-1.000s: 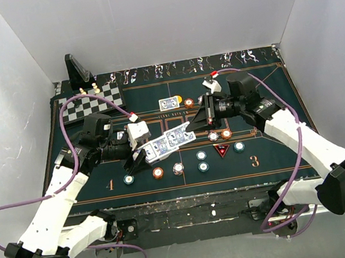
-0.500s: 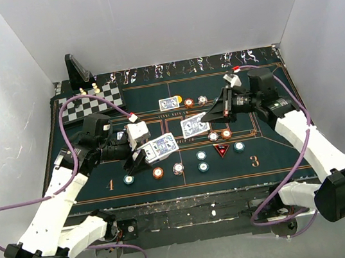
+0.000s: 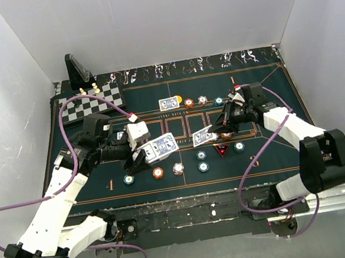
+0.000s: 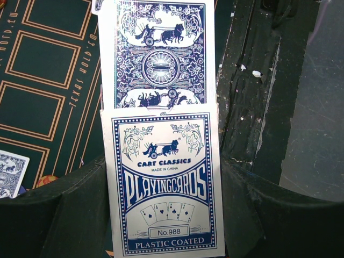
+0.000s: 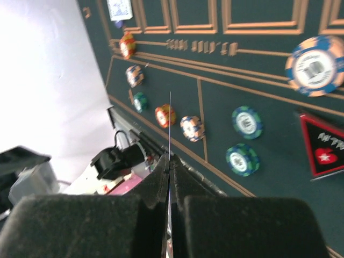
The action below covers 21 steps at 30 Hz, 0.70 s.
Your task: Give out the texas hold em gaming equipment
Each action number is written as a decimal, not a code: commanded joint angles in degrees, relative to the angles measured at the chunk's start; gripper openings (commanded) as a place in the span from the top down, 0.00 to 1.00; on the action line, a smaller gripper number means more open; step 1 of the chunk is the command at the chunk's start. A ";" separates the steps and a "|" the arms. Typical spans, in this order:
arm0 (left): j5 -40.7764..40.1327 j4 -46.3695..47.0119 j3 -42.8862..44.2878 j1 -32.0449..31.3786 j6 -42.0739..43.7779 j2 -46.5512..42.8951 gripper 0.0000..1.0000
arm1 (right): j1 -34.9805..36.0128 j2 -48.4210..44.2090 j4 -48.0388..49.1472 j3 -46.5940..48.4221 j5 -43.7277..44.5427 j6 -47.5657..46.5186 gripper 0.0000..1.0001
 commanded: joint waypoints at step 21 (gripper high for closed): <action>0.91 0.28 0.88 0.27 0.04 -1.84 0.93 | 4.49 17.94 8.09 9.34 19.36 -3.55 0.99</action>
